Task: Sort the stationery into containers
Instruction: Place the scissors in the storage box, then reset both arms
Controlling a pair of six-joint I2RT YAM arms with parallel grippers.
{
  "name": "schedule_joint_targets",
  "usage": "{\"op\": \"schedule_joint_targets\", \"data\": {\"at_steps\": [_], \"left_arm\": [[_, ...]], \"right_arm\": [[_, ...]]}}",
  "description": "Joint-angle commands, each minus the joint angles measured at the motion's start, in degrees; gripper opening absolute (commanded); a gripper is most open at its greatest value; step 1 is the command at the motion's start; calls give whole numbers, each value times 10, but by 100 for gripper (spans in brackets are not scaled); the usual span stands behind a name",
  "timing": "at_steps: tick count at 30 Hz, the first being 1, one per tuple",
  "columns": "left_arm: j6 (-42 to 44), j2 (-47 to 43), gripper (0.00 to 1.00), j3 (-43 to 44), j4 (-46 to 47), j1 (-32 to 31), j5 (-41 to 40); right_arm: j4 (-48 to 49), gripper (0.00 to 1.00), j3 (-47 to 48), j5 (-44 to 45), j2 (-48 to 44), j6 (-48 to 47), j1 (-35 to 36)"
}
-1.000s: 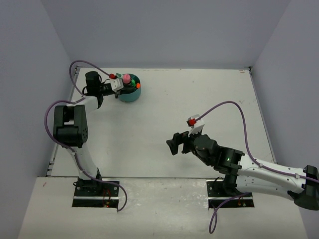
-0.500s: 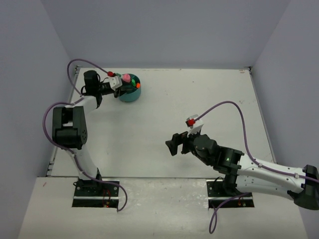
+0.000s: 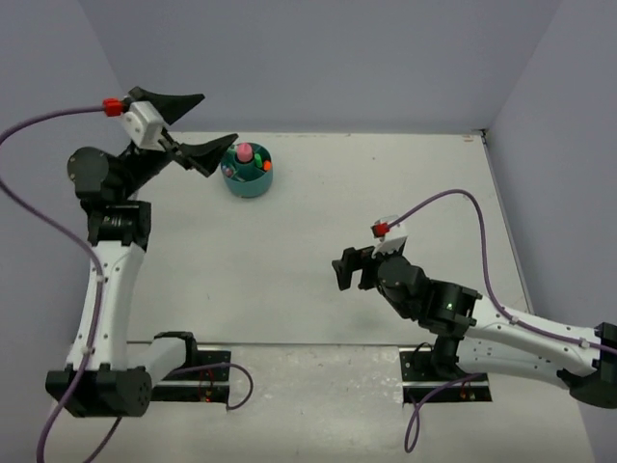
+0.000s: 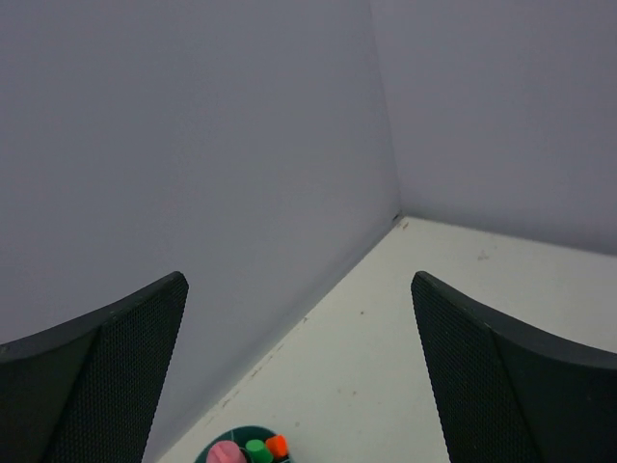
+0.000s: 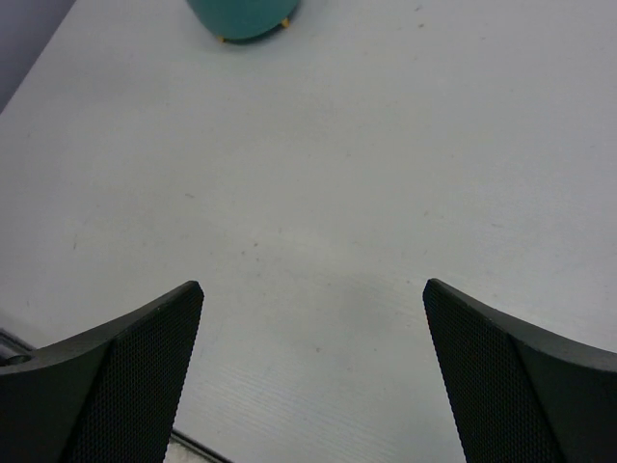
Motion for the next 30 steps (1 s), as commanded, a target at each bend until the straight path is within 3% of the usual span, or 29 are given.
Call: {"op": "schedule_joint_targets", "data": {"at_steps": [1, 3, 5, 9, 11, 15, 18, 20, 22, 26, 30], "left_arm": [[-87, -162, 100, -98, -270, -1, -200], [-84, -202, 100, -154, -354, -1, -345], [-90, -228, 100, -199, -410, 0, -406], [-112, -308, 100, -302, -434, -1, -421], [-113, -343, 100, -320, -445, -1, -446], [-84, -389, 100, -305, -456, -2, -486], [-44, -382, 100, -310, -451, -33, -560], [-44, -371, 100, -325, -441, -42, -583], [-42, -366, 100, -323, -441, -45, -574], [-38, -369, 100, -328, -441, -67, -602], [-29, -365, 100, -332, -433, -77, -558]], "right_arm": [[-106, 99, 71, 156, -63, 37, -1], [-118, 99, 72, 190, -87, 18, -1], [-116, 99, 64, 223, -115, -19, -1], [-122, 99, 59, 299, -152, -38, -1], [-121, 99, 60, 294, -171, -51, -7], [-122, 98, 63, 182, -189, -53, -88], [-129, 98, 65, 24, -143, -48, -254], [-146, 98, 80, -64, -97, -26, -328], [-161, 99, 83, -35, -83, -11, -335], [-149, 99, 58, 21, -148, -2, -335], [-145, 99, 62, 28, -216, -28, -335]]}}
